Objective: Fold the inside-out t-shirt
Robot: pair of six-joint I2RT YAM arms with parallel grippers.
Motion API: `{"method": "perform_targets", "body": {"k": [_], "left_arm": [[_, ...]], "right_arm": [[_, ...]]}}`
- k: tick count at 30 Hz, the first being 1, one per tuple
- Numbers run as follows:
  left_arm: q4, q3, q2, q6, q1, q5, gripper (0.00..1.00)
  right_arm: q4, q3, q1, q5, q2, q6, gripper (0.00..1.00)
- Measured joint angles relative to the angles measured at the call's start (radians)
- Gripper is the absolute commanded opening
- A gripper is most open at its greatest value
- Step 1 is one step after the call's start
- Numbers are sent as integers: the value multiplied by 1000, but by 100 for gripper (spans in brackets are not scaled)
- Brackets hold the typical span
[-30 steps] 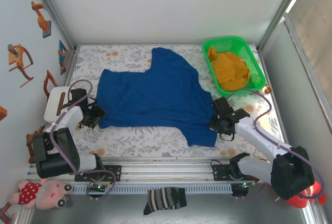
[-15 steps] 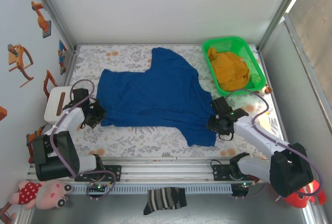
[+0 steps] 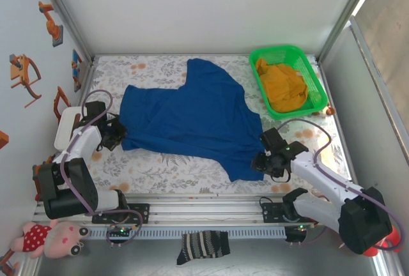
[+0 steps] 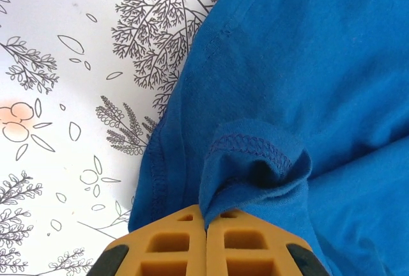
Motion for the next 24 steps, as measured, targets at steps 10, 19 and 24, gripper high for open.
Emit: {"method": "perform_targets", "body": {"k": [10,19,24], "left_arm": [[-8,7,-2,0,12,2,0],[-25,13,-6,2,20,32,0],[-76,148,-3,8,37,123,0]], "right_arm": [[27,2,138,-24,156,42,49],[50,59,180,-5,203,62,0],[-48,367,102,33,162,-14,0]]}}
